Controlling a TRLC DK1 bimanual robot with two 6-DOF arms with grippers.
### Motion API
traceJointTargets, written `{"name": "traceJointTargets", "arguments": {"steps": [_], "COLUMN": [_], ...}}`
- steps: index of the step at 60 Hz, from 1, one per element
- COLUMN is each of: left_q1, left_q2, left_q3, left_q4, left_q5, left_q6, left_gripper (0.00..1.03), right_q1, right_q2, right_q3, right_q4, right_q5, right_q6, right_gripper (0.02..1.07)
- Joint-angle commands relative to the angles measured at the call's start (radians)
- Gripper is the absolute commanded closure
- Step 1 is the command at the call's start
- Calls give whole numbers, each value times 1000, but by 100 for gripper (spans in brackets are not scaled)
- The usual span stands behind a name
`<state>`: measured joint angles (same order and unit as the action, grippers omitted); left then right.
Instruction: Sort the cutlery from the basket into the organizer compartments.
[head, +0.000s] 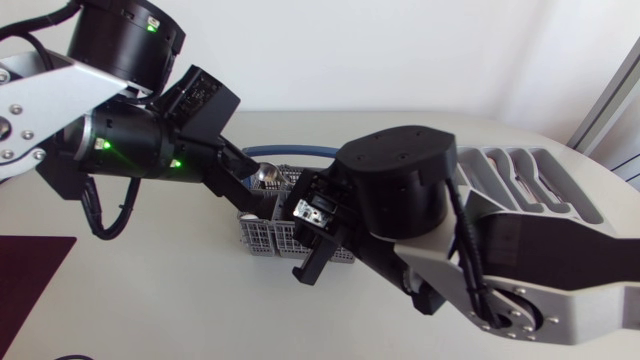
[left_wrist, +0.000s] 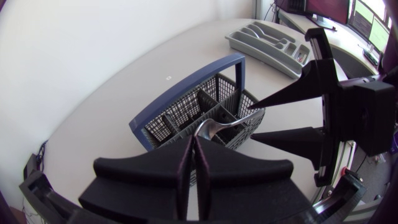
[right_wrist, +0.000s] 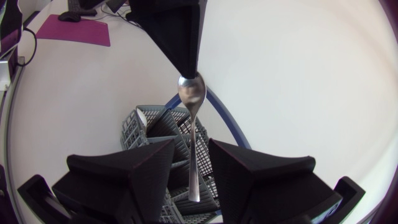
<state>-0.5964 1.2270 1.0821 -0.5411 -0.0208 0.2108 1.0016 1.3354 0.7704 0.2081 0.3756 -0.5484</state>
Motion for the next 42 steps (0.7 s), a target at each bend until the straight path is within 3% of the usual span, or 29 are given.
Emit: {"name": "traceJointTargets", "arguments": {"steps": [1,18,42], "left_q1": [4,23,26], "left_q2": [31,57,58], "left_q3": [36,58,53], "left_q4": [-10,-22,-23], "left_q5": [15,59,64], "left_q6": [-40,-44,-39], "left_gripper": [100,100,100], "right_q1": [11,8,-3], "right_q2": [50,148,185], "right_q3": [38,92,115], "right_q4": [27,53,60], "right_q5": [22,40,51], "right_q6": [-30,-67,-87], "right_gripper": [63,66,85]}}
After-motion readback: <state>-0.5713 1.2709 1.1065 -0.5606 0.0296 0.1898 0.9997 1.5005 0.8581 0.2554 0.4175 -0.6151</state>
